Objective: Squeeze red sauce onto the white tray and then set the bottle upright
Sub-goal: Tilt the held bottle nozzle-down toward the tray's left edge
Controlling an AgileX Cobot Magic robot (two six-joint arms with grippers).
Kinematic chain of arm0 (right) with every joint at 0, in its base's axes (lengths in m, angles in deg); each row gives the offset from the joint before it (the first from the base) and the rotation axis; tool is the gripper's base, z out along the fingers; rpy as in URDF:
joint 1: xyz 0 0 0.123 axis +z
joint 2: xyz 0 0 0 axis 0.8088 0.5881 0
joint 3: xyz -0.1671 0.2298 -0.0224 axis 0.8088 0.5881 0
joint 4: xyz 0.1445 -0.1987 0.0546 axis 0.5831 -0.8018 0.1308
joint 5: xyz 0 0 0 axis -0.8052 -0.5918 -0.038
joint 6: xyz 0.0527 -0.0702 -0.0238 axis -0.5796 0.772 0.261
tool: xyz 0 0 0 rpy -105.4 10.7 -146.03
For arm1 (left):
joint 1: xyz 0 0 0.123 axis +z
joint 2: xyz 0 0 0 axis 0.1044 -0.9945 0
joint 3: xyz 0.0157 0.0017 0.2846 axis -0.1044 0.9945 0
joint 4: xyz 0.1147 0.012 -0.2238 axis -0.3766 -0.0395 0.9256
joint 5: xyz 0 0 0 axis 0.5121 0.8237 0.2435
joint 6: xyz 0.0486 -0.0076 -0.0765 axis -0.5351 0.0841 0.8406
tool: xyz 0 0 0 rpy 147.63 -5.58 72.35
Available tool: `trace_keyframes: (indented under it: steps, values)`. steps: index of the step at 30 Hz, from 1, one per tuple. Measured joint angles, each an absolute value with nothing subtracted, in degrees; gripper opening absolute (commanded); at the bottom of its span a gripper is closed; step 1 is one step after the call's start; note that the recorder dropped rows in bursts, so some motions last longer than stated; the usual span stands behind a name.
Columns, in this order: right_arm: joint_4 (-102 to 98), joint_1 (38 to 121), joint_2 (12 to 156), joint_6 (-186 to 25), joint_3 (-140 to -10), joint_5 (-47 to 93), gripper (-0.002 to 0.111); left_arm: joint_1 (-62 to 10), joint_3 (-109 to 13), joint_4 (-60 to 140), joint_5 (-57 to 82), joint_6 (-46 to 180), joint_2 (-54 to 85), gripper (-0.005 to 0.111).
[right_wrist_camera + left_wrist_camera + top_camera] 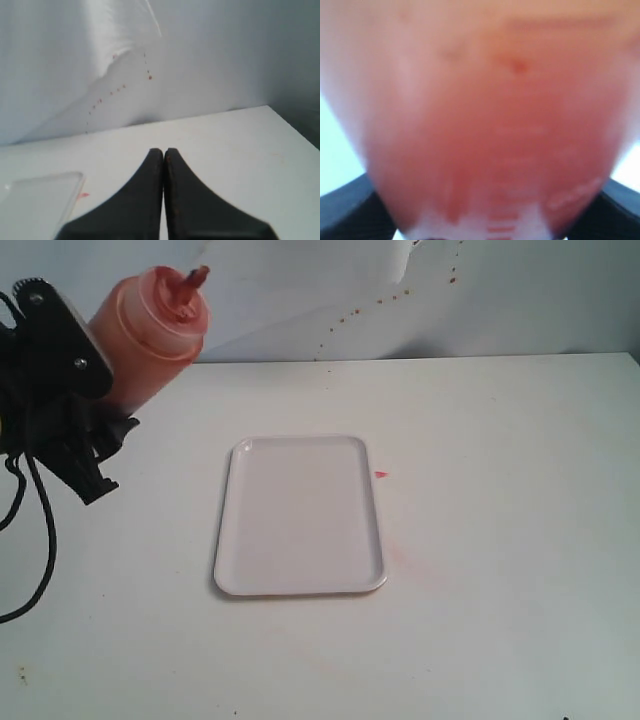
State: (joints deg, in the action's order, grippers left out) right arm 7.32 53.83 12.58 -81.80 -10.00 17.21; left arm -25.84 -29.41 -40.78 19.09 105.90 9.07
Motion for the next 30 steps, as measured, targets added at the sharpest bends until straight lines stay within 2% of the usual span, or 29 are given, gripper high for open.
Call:
trace_keyframes:
  steps: [6, 25, 30]
  values:
    - [17.5, 53.8, 12.6, -81.8, -10.0, 19.8, 0.000, -25.8, -29.4, -43.9, 19.1, 105.7, 7.0, 0.000]
    - [19.8, 53.8, 12.6, -81.8, -10.0, 17.8, 0.000, -25.8, -29.4, -49.2, 20.2, 105.6, 5.5, 0.000]
    - [20.0, 53.8, 12.6, -80.7, -10.0, 17.0, 0.000, -25.8, -32.0, -49.4, 25.8, 105.6, 3.8, 0.000]
